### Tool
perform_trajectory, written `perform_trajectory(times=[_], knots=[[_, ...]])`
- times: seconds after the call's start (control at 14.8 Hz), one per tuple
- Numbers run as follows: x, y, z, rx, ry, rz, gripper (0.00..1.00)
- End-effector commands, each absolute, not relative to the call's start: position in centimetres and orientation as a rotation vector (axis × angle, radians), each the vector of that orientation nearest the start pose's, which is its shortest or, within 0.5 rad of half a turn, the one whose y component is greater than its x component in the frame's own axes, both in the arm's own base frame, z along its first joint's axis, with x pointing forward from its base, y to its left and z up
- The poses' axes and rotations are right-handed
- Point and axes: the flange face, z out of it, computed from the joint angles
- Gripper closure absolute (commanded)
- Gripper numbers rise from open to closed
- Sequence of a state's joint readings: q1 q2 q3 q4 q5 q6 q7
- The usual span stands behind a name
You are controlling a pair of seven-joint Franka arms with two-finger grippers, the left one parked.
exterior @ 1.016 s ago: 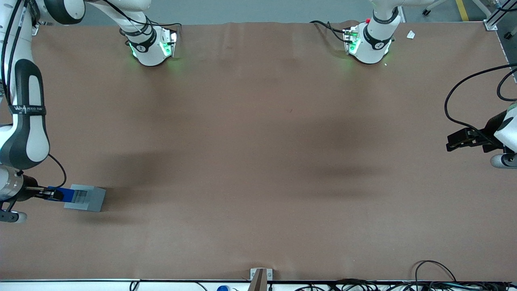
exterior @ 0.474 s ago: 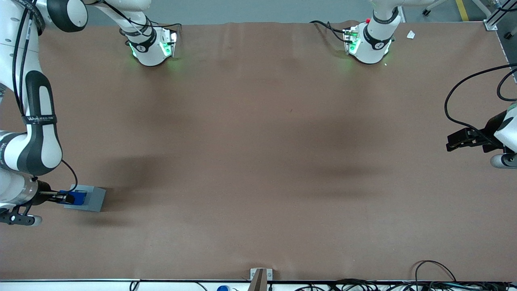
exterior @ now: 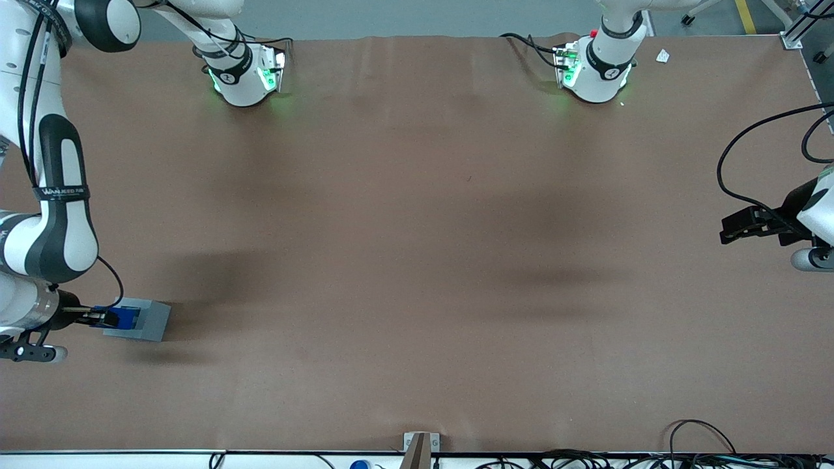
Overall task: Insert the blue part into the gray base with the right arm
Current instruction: 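Align the blue block over the base's hole and lower it in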
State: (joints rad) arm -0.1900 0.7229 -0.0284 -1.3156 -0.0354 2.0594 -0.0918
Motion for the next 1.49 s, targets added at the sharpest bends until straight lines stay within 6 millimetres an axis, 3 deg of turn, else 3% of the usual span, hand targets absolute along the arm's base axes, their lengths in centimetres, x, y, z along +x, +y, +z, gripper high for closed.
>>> perform_trajectory(times=[0.0,1.42], knots=[[72.06,-15.93,31.09,-3.163,0.151,0.024,1.00],[72.51,-16.46,30.87,-3.133,0.181,-0.050,1.00]])
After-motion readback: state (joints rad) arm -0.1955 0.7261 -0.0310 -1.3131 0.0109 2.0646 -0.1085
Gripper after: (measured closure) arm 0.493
